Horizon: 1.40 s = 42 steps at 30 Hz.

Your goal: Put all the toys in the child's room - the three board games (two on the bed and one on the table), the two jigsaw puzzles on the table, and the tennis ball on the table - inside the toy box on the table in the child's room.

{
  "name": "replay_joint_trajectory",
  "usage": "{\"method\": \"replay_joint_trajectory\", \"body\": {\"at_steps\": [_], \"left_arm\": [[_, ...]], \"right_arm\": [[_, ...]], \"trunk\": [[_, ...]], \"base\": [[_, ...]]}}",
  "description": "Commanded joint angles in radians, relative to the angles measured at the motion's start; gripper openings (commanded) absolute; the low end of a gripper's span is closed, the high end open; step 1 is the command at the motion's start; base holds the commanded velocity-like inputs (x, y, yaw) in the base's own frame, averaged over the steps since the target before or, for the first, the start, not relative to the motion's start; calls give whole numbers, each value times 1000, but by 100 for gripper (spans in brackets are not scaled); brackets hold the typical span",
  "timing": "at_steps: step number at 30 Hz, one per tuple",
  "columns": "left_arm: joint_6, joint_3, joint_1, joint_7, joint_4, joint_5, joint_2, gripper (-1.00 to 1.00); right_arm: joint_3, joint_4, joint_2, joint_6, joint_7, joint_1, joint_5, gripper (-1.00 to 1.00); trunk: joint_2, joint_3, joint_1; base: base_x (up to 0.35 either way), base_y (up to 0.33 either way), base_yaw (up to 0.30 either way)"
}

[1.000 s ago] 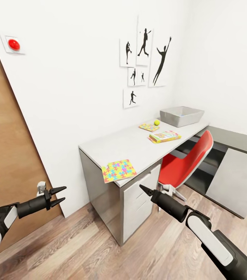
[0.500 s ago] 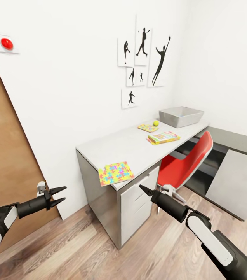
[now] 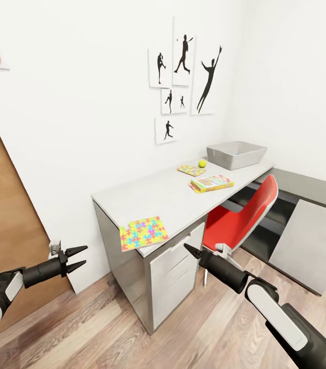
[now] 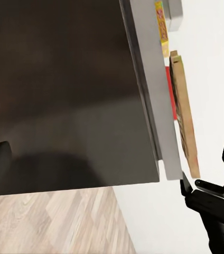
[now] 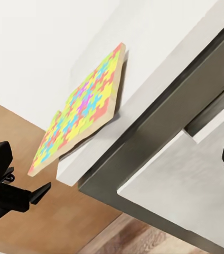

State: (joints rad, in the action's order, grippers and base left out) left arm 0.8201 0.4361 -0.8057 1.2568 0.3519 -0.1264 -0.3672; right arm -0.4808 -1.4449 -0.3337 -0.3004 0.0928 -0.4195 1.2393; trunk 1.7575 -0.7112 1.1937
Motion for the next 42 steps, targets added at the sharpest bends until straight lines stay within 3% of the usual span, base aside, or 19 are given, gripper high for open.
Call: {"method": "replay_joint_trajectory", "body": {"at_steps": [1, 21, 28, 35, 42], "left_arm": [[8, 2, 0, 2, 0, 0, 0, 100], [15, 3, 0, 3, -1, -1, 2, 100], [91, 4, 1, 1, -6, -2, 1, 100], [109, 4, 2, 1, -7, -2, 1, 100], [109, 4, 3, 1, -7, -2, 1, 100]], "right_arm": [[-1, 0, -1, -2, 1, -1, 6, 100], [-1, 0, 1, -2, 1, -1, 6, 100], [-1, 0, 5, -2, 1, -1, 6, 100], [-1, 1, 5, -2, 1, -1, 6, 100], [-1, 1, 7, -2, 1, -1, 6, 100]], "trunk": [[0, -1, 0], [0, -1, 0], [0, -1, 0], [0, -1, 0], [-49, 21, -27]], "base": [[8, -13, 0], [1, -2, 0], [0, 0, 0], [0, 0, 0], [0, 0, 0]]}}
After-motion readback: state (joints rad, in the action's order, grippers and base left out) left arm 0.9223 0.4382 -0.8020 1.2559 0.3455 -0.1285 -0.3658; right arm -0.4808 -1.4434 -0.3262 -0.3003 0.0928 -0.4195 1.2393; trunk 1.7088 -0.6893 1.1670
